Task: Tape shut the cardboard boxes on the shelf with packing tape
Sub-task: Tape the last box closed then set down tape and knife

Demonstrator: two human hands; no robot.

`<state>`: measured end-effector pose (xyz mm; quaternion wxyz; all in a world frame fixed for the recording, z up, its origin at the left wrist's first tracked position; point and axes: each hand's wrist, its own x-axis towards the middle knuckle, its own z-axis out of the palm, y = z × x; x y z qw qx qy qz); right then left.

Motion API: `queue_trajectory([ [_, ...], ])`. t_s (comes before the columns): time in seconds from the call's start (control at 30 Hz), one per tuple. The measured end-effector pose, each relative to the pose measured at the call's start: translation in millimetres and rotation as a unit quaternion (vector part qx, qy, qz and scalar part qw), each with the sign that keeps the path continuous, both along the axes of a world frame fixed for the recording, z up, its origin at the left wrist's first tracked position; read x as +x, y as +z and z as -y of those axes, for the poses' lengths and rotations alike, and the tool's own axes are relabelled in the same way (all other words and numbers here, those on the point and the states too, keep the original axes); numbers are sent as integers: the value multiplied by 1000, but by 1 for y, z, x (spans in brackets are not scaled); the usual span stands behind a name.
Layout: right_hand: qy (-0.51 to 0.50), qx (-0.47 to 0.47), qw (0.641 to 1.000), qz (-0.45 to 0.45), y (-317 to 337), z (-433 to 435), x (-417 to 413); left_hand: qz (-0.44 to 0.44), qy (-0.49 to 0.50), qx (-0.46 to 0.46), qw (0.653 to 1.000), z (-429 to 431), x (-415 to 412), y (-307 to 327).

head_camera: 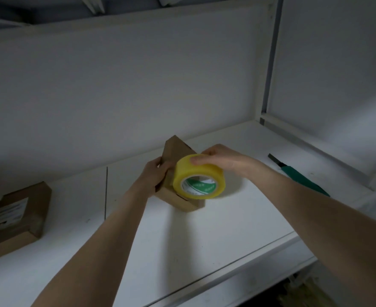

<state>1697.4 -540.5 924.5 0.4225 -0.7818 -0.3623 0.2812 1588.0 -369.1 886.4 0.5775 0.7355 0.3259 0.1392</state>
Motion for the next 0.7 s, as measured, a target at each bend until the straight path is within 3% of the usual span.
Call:
queue_trajectory([
  [0.27, 28, -76, 987, 135, 21, -13, 1, 92, 59, -128, 986, 0, -18, -17],
  [0.4, 5, -212, 931, 297, 6, -8, 4, 126, 62, -138, 980, -12, -29, -18],
  [0.5, 1, -217, 937, 274, 0, -9, 3, 124, 58, -139, 981, -12, -35, -22],
  [0.6, 15, -155, 975, 157, 2, -5, 8, 129, 66, -157, 977, -14, -43, -27],
  [0.7, 17, -133, 985, 112, 2, -2, 9, 145, 70, -165, 973, -15, -48, -28],
])
